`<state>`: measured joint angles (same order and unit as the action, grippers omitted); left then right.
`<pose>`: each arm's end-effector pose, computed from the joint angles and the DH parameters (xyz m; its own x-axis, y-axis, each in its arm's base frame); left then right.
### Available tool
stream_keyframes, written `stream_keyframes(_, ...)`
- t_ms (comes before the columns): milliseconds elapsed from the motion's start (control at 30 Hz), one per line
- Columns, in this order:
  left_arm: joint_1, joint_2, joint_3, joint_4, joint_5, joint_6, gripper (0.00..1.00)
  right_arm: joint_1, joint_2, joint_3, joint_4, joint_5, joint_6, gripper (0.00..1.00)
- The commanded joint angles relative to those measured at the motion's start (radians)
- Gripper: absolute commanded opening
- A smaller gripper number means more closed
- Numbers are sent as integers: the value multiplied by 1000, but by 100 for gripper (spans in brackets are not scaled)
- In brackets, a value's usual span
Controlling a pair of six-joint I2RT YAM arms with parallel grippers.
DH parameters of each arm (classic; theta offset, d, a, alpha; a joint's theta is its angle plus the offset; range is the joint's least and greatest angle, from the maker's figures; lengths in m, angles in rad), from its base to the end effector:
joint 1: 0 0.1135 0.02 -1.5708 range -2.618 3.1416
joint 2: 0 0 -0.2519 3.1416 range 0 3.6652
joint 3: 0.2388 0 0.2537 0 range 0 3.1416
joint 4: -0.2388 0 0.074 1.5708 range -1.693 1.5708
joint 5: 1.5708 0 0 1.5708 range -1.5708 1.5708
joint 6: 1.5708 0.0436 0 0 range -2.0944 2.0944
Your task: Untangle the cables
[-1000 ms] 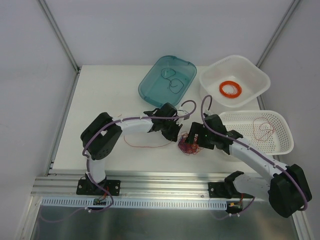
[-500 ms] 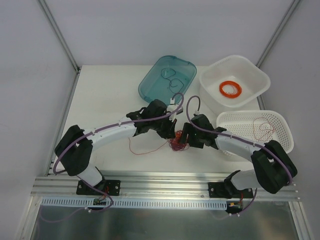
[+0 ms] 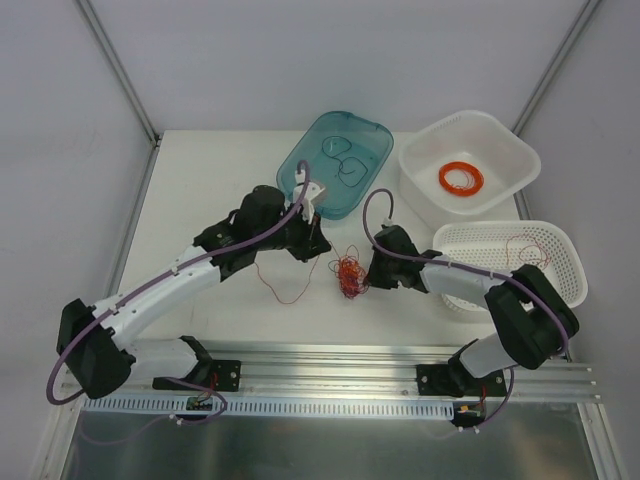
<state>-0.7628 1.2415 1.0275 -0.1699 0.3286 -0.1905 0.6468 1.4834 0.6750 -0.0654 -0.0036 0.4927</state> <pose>0.2065 -0.2168 0.3150 -0.4306 0.1637 -0.8876 0.8033 0.5178 -0.2942 0.2291 0.1732 0.1374 -0.8250 -0.0303 -0.5643 -0.2431 0.9204 0.3061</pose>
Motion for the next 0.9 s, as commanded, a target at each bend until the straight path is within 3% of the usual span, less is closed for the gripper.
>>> stream_keyframes(0,77,-83,13,-37,-16,3,0,-10,-29,8,-60,73,-42,1)
stream_keyframes(167,198,-172,22,-123,-66,36,0,-42,-103,1,-146,132,-80,1)
stream_keyframes(467,457,-240,160,-390,-495,79,0,-114,-227,-8,-272,197,-118,1)
stream_keyframes(633,583,-238,285,-471,-592,39,0,-130,-258,-3,-300,205,-128,1)
stream_keyframes(733,599,-228,327,-480,-553,57,0,-131,-261,8,-300,192,-135,1)
stream_keyframes(800,597,-218,333,-479,-426,45,0,-131,-256,26,-292,163,-146,2)
stream_keyframes(867,597,-205,327,-479,-346,31,0,-127,-252,44,-295,136,-167,9)
